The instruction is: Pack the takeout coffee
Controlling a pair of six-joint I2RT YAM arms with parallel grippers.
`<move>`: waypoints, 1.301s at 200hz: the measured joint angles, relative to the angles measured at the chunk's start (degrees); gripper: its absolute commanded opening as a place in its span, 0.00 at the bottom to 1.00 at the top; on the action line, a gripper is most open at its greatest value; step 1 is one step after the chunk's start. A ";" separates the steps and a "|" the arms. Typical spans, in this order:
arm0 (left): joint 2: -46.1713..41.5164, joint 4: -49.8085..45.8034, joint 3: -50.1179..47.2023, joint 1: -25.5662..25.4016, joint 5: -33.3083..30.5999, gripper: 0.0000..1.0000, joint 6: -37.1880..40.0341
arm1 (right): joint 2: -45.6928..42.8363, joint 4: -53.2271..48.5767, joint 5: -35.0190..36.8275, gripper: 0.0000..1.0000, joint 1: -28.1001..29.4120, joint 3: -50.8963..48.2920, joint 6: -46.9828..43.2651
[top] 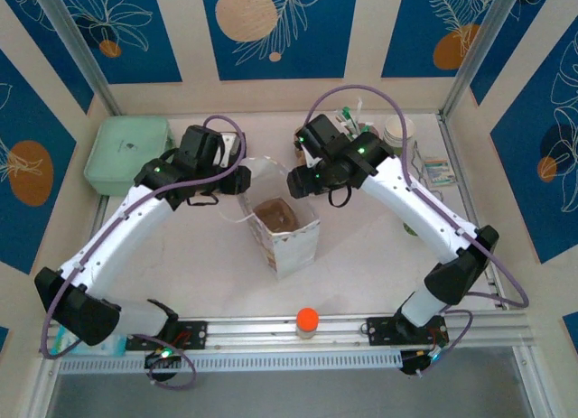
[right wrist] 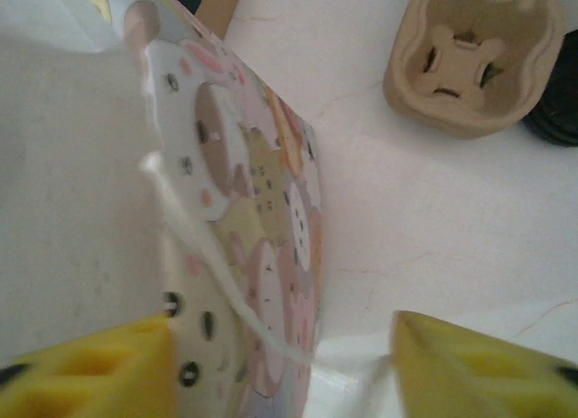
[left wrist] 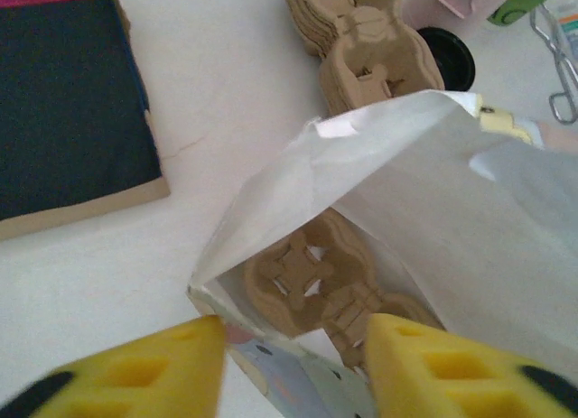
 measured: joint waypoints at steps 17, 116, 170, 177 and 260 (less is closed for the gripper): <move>0.20 0.11 0.02 -0.35 0.15 0.19 0.52 | 0.15 0.90 -0.24 0.23 0.33 -0.17 0.50; -9.11 9.25 -4.72 -1.60 -2.71 0.00 1.42 | -8.02 9.35 10.23 0.00 9.79 -7.67 -0.72; -27.17 26.40 -19.87 -1.99 0.04 0.00 2.03 | -23.28 26.69 19.45 0.00 15.80 -25.55 -2.86; -28.68 28.17 -21.55 -2.05 0.66 0.00 2.01 | -24.83 29.51 20.55 0.00 16.72 -28.17 -3.48; -35.43 36.74 -27.26 -7.48 5.40 0.00 2.49 | -29.24 56.02 31.43 0.00 24.76 -38.97 -15.85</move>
